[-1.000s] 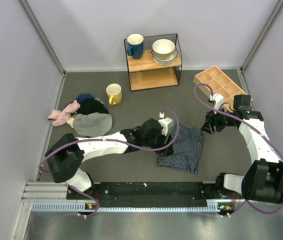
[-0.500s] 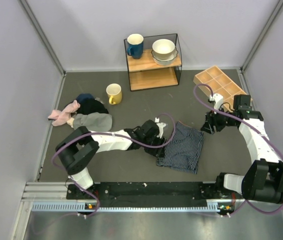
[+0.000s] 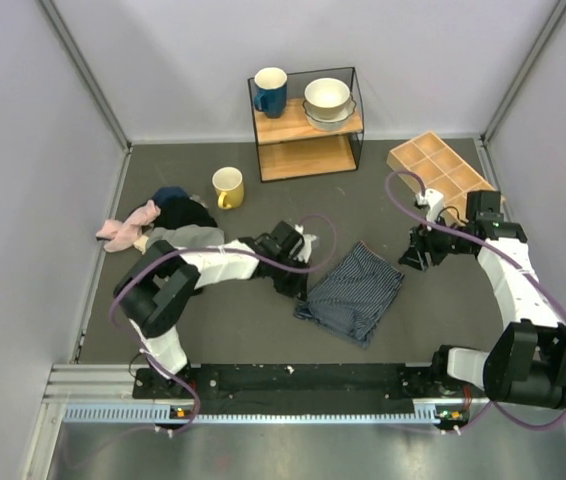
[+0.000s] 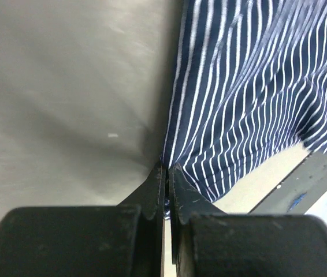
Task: Roll the underwear
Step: Move the underwear to the center of the board.
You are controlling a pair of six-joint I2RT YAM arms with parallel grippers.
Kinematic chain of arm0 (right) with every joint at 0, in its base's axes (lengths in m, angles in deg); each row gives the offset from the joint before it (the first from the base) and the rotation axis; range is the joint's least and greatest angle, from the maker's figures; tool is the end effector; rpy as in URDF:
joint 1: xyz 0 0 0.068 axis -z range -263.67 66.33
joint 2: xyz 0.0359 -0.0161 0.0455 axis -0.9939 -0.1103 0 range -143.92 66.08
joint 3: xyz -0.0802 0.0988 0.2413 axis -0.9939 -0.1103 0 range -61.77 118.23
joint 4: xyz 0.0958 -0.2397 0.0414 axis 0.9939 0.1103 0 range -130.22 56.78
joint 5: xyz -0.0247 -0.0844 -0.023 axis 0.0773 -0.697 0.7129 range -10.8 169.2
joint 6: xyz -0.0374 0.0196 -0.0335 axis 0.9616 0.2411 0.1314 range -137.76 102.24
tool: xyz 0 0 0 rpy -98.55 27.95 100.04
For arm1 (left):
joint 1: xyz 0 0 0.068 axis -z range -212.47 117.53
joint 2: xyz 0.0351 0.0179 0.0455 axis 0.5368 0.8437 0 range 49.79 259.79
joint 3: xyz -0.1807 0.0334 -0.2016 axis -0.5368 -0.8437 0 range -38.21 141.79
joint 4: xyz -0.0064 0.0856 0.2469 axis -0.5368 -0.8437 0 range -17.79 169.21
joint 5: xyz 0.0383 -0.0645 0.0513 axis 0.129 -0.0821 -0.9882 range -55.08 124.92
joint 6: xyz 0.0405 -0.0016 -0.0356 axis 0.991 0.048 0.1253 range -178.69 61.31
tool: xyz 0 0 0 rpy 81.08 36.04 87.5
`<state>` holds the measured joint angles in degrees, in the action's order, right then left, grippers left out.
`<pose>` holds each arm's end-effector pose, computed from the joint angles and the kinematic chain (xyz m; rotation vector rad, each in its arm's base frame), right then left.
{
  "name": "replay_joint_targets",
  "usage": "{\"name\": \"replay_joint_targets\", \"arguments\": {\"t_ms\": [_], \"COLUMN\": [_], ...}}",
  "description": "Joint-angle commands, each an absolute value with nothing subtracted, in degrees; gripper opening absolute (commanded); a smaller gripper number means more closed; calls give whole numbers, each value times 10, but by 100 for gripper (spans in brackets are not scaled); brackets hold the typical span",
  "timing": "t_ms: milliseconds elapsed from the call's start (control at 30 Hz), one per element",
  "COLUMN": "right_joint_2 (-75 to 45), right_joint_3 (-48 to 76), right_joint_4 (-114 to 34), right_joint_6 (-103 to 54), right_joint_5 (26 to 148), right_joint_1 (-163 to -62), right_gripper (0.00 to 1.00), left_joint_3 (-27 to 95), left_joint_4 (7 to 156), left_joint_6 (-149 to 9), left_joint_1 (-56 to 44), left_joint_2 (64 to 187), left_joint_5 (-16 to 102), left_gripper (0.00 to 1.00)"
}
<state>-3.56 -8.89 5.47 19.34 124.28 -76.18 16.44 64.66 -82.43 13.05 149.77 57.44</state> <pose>0.2273 -0.0044 0.2599 -0.8245 2.1916 0.6777 0.2245 -0.2479 0.1489 0.6751 2.7168 -0.8852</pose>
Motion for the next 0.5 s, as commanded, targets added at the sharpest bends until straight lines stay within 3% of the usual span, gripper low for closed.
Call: {"name": "replay_joint_targets", "arguments": {"t_ms": [0, 167, 267, 300, 367, 467], "right_joint_2": [-14, 0, 29, 38, 39, -1], "right_joint_3": [-101, -135, -172, -179, -186, -161], "right_joint_4": [85, 132, 133, 133, 132, 128], "right_joint_6": [271, 451, 578, 614, 699, 743], "right_joint_5": [1303, 1332, 1332, 1333, 1334, 1313], "right_joint_1": [-793, -921, -981, -991, -1010, -1027], "right_gripper": [58, 71, 95, 99, 99, 99], "left_joint_3": [229, 335, 394, 405, 434, 444], "left_joint_4": [542, 435, 399, 393, 377, 373], "left_joint_6": [-746, -677, -654, -646, -640, -635], "left_joint_1": [54, -19, -45, -50, -58, -61], "left_joint_2": [1521, 1579, 1609, 1613, 1619, 1597], "left_joint_5": [581, 562, 545, 542, 535, 522], "left_gripper": [0, 0, 0, 0, 3, 15]}}
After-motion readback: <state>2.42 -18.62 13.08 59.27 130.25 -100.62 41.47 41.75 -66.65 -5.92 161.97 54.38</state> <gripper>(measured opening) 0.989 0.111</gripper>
